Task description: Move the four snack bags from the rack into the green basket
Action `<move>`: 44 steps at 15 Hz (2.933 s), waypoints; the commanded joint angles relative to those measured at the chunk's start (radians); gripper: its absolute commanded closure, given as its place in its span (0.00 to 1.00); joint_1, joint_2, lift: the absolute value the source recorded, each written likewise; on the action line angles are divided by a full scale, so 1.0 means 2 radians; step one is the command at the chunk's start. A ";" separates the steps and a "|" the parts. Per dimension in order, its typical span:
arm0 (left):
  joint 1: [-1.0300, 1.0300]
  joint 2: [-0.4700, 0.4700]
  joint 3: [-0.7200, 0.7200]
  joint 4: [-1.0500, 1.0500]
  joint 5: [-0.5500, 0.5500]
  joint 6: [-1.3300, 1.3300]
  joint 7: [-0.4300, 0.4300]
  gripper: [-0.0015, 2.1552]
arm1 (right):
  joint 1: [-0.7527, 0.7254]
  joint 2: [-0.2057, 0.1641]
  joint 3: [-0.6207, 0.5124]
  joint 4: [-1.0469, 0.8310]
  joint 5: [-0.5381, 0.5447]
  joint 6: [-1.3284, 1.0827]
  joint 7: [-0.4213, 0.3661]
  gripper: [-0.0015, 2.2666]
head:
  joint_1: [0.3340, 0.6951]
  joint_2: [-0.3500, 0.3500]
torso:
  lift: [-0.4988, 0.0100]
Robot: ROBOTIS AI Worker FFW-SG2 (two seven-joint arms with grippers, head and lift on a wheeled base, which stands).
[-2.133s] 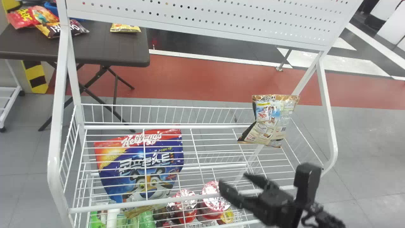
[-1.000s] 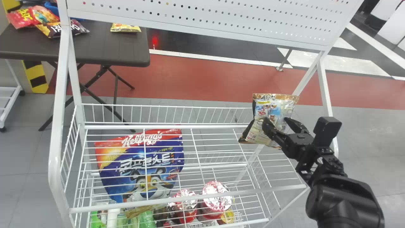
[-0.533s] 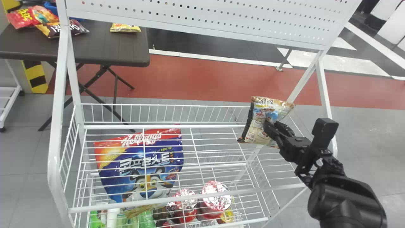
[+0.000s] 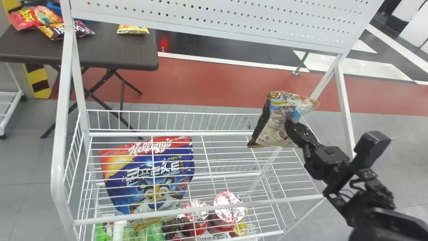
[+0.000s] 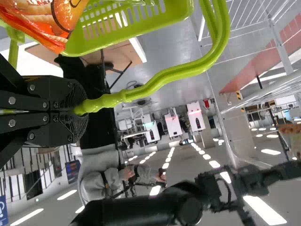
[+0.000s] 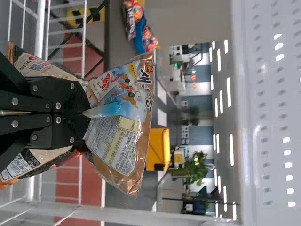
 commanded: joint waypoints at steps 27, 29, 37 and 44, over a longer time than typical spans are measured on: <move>-0.015 0.001 -0.006 0.021 0.004 -0.013 -0.003 0.83 | 0.193 0.000 0.119 -0.026 -0.007 0.326 0.068 0.02 | 1.00 0.00 | 0.98; -0.015 0.001 -0.006 0.021 0.004 -0.013 -0.003 0.83 | 0.199 0.005 0.112 -0.056 -0.015 0.306 0.076 0.02 | 1.00 0.00 | 0.98; -0.015 0.000 -0.008 0.021 0.000 -0.013 -0.001 0.83 | 0.223 0.043 0.133 -0.164 0.000 -0.015 -0.064 0.03 | 1.00 0.00 | 0.98; -0.016 -0.001 -0.017 0.021 0.000 -0.013 0.003 0.83 | 0.234 0.043 0.162 -0.178 0.063 -0.114 -0.169 0.03 | 1.00 0.00 | 0.98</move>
